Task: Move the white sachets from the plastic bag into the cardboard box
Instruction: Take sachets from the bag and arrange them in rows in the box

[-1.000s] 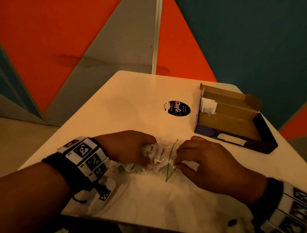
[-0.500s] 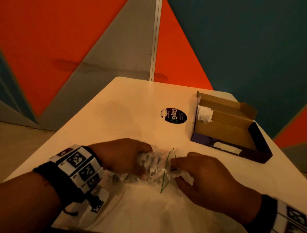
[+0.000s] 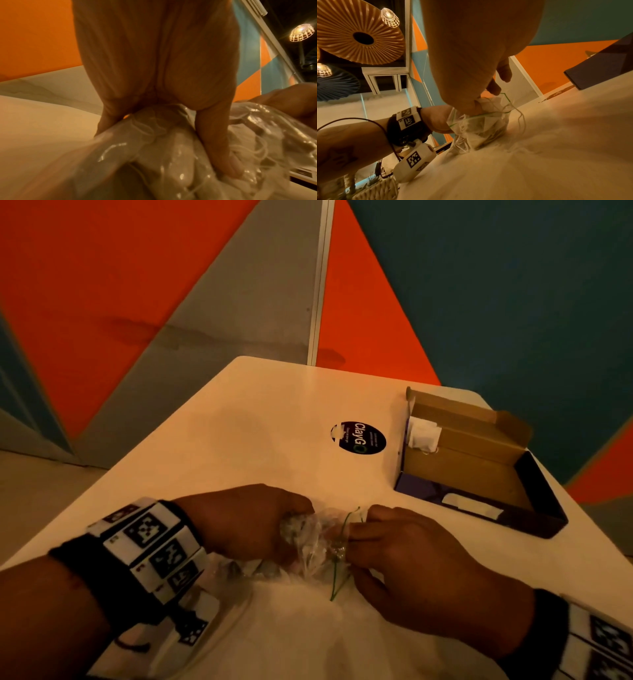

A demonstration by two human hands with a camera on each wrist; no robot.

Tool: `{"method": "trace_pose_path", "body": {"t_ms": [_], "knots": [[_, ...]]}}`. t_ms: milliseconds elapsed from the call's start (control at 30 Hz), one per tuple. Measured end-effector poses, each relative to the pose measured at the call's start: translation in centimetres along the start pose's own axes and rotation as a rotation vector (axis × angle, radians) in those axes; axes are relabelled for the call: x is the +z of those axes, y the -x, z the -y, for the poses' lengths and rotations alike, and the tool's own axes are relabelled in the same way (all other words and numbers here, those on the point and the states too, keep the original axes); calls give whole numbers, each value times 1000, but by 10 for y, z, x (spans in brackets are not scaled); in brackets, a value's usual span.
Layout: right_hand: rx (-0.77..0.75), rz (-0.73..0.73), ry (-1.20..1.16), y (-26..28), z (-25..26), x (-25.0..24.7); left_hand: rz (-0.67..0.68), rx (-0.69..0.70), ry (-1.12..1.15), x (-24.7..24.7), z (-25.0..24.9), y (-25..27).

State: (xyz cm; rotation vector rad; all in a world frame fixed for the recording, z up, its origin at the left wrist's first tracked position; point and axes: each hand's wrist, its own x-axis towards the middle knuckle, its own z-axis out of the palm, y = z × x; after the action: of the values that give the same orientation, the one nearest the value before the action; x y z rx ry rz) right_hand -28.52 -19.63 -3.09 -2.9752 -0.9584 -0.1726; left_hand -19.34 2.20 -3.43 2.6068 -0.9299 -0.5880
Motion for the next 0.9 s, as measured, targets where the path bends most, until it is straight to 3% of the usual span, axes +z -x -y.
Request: {"method": "trace_pose_path", "body": {"t_ms": [500, 900], "knots": [[-239, 19, 132, -1, -3, -9, 9, 3, -1, -1, 0, -1], [-113, -36, 6, 14, -12, -6, 7, -21, 10, -1, 2, -1]]}}
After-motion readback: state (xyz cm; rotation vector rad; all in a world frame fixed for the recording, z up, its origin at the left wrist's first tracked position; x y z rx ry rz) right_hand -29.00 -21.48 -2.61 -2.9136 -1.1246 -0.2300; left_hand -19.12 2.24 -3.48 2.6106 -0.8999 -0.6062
